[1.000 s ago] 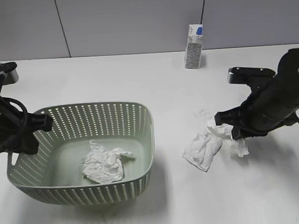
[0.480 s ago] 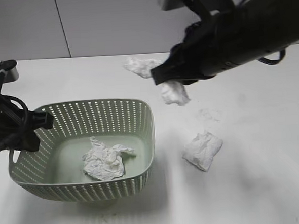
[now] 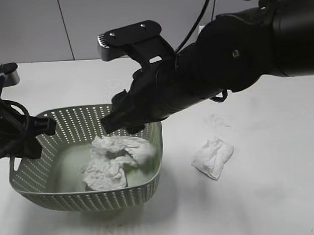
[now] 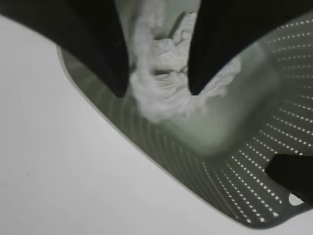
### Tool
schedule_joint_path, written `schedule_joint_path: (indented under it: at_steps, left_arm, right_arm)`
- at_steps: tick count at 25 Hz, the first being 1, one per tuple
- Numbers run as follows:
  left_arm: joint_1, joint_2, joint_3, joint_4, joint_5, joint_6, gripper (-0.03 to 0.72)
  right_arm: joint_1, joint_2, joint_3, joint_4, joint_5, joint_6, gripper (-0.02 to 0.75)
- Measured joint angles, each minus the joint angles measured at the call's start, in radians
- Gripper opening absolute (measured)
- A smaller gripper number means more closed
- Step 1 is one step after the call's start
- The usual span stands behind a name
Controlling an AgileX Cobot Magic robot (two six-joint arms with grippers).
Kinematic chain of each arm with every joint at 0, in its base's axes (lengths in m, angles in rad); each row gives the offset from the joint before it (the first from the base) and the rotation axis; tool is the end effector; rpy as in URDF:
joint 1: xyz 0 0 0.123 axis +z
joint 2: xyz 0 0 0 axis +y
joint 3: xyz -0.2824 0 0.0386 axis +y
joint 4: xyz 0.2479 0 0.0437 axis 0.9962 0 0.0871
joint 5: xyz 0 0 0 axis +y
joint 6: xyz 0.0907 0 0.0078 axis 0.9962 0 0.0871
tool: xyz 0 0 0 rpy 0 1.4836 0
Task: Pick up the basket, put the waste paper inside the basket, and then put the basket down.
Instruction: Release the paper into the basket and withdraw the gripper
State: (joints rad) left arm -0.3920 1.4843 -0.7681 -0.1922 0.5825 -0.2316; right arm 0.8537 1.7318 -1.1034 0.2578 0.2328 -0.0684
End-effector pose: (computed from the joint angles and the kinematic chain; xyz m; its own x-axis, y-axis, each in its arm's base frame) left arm 0.2386 -0.1090 0.1934 -0.9555 -0.0168 -0.2947 0.0533 0.9722 -0.2282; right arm 0.2424 0.2862 0.2221 -0.5901 -0.4007 -0.7009 -0.6844 0.7087 0.1710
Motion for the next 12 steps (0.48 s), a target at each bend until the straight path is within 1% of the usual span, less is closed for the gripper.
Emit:
schedule_joint_path:
  at_steps: [2, 3, 4, 6, 8, 10, 12]
  left_arm:
    - [0.000, 0.000, 0.000, -0.001, 0.000, 0.000, 0.003]
    - [0.000, 0.000, 0.000, -0.001, 0.000, 0.000, 0.003]
    - [0.000, 0.000, 0.000, -0.001, 0.000, 0.000, 0.003]
    - [0.000, 0.000, 0.000, -0.001, 0.000, 0.000, 0.003]
    - [0.000, 0.000, 0.000, -0.001, 0.000, 0.000, 0.003]
    - [0.000, 0.000, 0.000, -0.001, 0.000, 0.000, 0.003]
    - [0.000, 0.000, 0.000, -0.001, 0.001, 0.000, 0.003]
  right_arm:
    - [0.000, 0.000, -0.016, 0.003, 0.028, -0.002, 0.502]
    - [-0.001, 0.000, -0.037, 0.000, 0.054, -0.002, 0.576]
    - [-0.006, 0.000, -0.058, -0.007, 0.085, -0.001, 0.609]
    - [-0.018, -0.010, -0.098, -0.037, 0.151, 0.016, 0.622]
    - [-0.052, -0.032, -0.143, -0.079, 0.215, 0.047, 0.622]
    - [-0.107, -0.061, -0.166, -0.107, 0.264, 0.068, 0.622]
    - [-0.184, -0.083, -0.173, -0.123, 0.341, 0.080, 0.622]
